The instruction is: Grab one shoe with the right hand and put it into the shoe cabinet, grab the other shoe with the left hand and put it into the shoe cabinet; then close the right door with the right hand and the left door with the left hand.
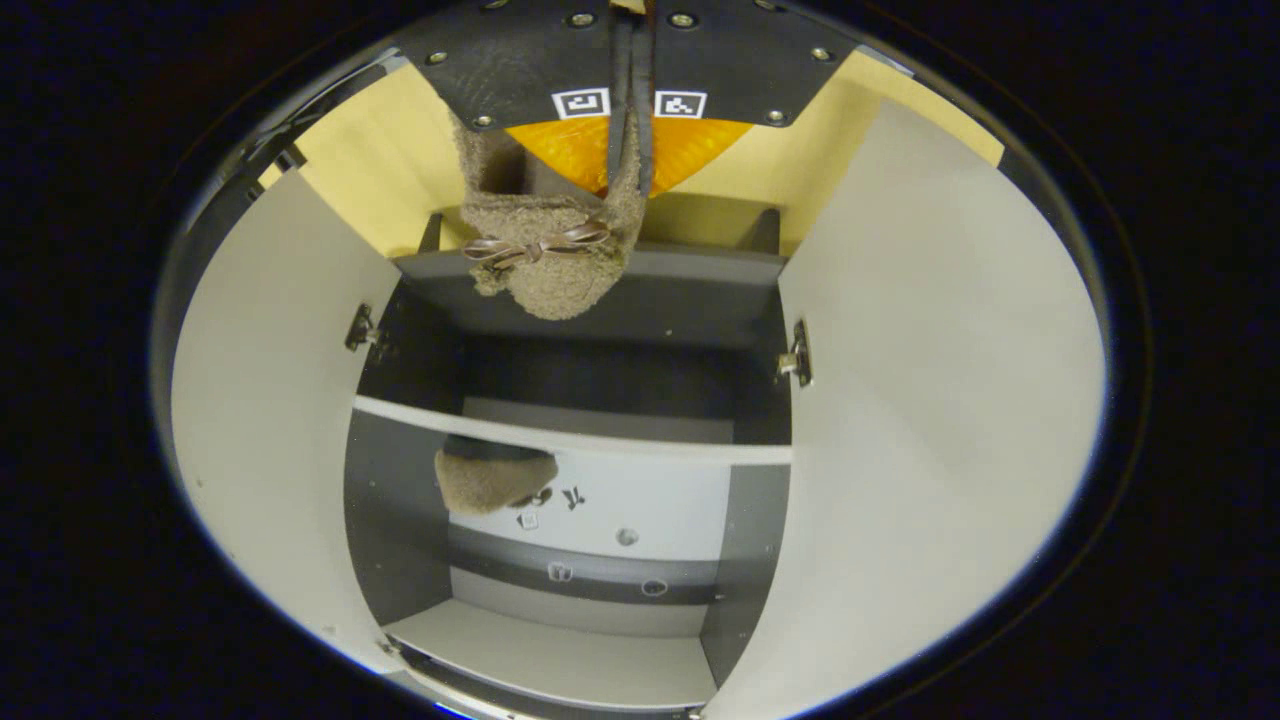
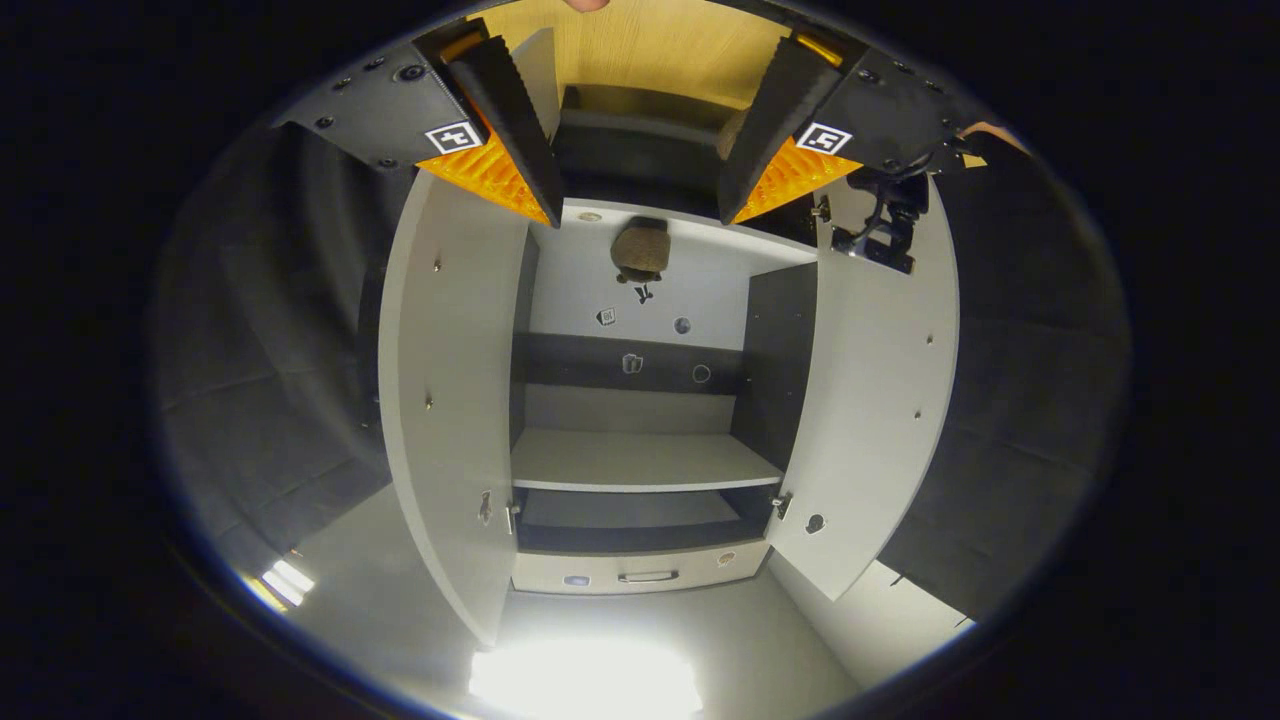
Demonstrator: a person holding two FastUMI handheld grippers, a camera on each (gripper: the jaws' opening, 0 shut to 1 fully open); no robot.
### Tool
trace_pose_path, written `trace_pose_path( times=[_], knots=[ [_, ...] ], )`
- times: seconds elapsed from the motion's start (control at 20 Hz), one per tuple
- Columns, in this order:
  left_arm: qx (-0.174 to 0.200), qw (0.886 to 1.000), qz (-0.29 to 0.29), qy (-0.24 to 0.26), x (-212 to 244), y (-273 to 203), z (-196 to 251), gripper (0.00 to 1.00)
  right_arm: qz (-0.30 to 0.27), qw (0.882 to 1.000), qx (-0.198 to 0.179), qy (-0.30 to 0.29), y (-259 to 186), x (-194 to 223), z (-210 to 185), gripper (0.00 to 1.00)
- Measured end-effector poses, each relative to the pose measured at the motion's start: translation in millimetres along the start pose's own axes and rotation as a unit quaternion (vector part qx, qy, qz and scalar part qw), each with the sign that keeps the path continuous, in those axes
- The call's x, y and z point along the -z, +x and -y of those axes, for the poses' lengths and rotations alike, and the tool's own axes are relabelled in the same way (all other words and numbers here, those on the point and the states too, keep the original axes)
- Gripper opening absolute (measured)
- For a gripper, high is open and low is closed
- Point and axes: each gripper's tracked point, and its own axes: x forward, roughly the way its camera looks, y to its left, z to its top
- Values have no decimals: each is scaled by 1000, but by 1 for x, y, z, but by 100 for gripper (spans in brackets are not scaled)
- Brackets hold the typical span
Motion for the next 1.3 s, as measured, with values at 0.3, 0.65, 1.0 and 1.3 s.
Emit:
trace_pose_path(
  times=[0.3, 0.65, 1.0, 1.3],
  knots=[
    [10, 998, 66, -18, -84, -9, 9, 1, 1, 1000, 14, 12, -6, 0, 9, 98],
    [-2, 994, 106, -33, -161, 29, 0, 7, -3, 1000, 23, 15, -7, 8, 19, 98],
    [-12, 992, 117, -53, -234, 92, -8, 1, -29, 999, 28, 32, 1, 30, 27, 98],
    [-17, 994, 95, -51, -274, 160, -11, 1, -42, 998, 26, 47, 7, 47, 24, 98]
  ],
)
